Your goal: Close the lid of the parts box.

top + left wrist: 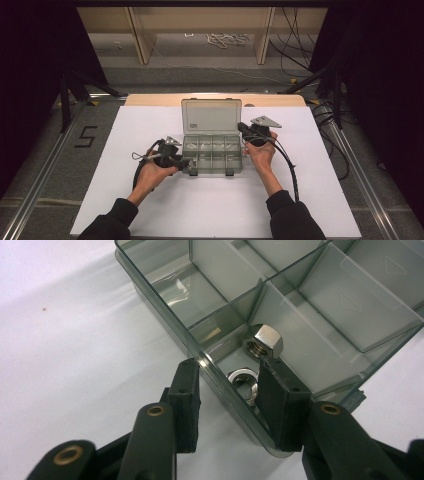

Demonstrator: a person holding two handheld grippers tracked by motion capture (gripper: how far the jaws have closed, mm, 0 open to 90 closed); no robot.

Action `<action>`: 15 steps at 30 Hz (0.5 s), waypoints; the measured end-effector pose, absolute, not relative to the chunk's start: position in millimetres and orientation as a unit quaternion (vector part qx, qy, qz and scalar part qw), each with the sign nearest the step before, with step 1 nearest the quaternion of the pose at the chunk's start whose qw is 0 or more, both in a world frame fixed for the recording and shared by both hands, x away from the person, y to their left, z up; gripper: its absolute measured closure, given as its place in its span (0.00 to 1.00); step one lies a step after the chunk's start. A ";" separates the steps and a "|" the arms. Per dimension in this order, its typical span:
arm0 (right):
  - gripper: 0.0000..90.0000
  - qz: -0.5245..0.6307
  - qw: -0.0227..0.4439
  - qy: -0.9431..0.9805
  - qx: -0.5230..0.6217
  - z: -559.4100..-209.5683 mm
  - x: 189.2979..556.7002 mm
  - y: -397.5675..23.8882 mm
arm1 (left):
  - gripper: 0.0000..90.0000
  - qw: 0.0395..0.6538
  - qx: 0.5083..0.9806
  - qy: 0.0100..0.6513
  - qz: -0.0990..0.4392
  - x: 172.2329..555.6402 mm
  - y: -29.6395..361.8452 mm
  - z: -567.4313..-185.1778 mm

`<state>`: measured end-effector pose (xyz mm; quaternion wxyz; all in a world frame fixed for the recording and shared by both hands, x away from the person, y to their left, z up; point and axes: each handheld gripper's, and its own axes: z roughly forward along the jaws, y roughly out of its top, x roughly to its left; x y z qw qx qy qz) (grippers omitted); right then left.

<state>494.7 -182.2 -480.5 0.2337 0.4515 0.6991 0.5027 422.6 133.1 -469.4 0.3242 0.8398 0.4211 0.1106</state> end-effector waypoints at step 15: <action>0.95 0.514 0.257 0.694 0.433 -486.5 490.1 -184.4 | 0.69 0.326 0.838 0.424 0.106 421.8 132.7 -469.7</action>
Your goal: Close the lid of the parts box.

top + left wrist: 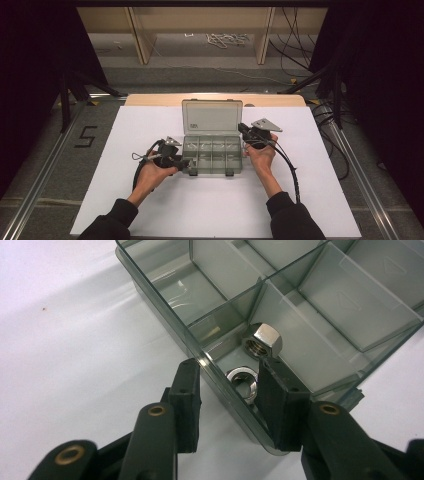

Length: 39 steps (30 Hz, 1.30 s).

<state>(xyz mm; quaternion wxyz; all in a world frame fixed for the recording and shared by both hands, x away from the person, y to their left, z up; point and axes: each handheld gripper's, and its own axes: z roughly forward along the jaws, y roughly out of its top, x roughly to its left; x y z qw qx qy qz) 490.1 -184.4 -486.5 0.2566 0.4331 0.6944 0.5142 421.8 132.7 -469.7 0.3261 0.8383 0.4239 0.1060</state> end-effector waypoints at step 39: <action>0.95 0.513 0.281 0.690 0.427 -488.8 486.4 -180.8 | 0.46 0.442 0.801 0.378 0.140 459.2 99.8 -382.5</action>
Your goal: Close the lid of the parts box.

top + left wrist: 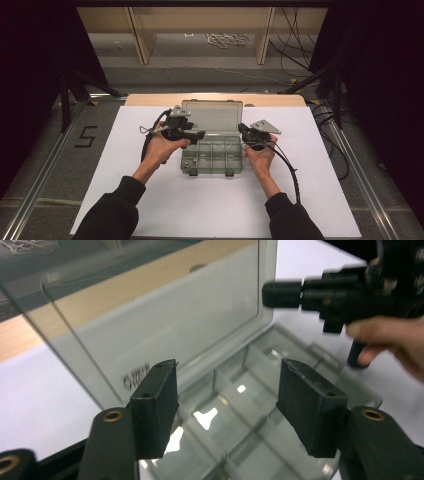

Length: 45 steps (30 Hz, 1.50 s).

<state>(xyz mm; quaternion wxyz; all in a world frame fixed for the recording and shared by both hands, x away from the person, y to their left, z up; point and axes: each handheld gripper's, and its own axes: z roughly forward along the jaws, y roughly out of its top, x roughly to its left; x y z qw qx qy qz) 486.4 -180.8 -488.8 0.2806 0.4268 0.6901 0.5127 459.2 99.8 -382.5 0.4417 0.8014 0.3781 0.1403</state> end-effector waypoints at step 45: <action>0.94 0.502 0.300 0.695 0.419 -488.3 484.4 -179.7 | 1.00 0.391 0.794 0.422 0.198 549.7 77.5 -337.3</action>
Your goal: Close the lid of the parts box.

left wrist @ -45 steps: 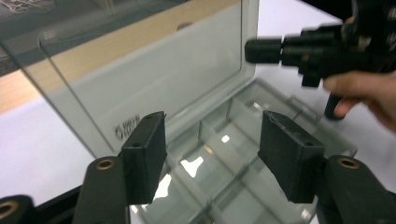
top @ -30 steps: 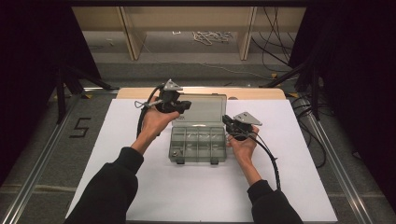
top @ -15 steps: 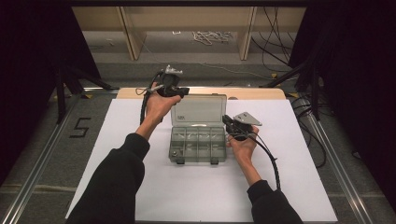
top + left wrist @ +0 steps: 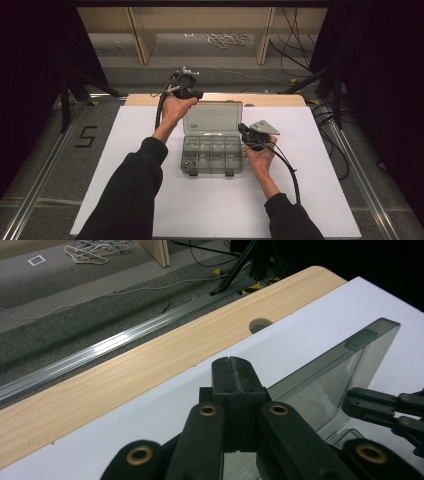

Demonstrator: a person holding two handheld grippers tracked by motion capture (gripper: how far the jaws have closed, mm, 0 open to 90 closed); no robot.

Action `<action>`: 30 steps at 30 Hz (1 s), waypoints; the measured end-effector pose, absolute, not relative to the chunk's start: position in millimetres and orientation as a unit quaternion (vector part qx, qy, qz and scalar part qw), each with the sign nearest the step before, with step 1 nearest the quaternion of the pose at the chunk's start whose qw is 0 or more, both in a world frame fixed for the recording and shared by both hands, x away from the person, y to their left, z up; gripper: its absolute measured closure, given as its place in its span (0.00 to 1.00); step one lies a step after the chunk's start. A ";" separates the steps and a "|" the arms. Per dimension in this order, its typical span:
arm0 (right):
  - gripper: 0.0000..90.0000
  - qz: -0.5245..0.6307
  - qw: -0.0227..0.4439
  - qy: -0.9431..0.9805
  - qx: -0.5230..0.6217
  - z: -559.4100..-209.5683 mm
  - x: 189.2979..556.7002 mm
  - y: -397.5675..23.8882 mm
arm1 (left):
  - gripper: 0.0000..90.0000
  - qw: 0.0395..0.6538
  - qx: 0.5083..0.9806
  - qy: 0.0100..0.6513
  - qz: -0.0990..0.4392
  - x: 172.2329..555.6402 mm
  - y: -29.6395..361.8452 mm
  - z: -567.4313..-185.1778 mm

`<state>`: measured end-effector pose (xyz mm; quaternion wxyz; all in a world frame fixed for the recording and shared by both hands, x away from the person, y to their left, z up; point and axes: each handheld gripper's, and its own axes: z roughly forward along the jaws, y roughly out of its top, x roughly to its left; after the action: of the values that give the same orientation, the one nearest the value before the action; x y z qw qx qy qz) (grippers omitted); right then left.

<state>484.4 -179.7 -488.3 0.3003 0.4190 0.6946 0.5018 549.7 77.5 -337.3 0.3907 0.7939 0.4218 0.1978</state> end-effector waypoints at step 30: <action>0.93 0.495 0.304 0.697 0.420 -484.8 479.1 -178.0 | 1.00 0.374 0.802 0.428 0.184 540.9 69.7 -345.0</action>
<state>479.1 -178.0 -484.8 0.3038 0.4203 0.6972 0.4949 540.9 69.7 -345.0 0.3739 0.8021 0.4276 0.1841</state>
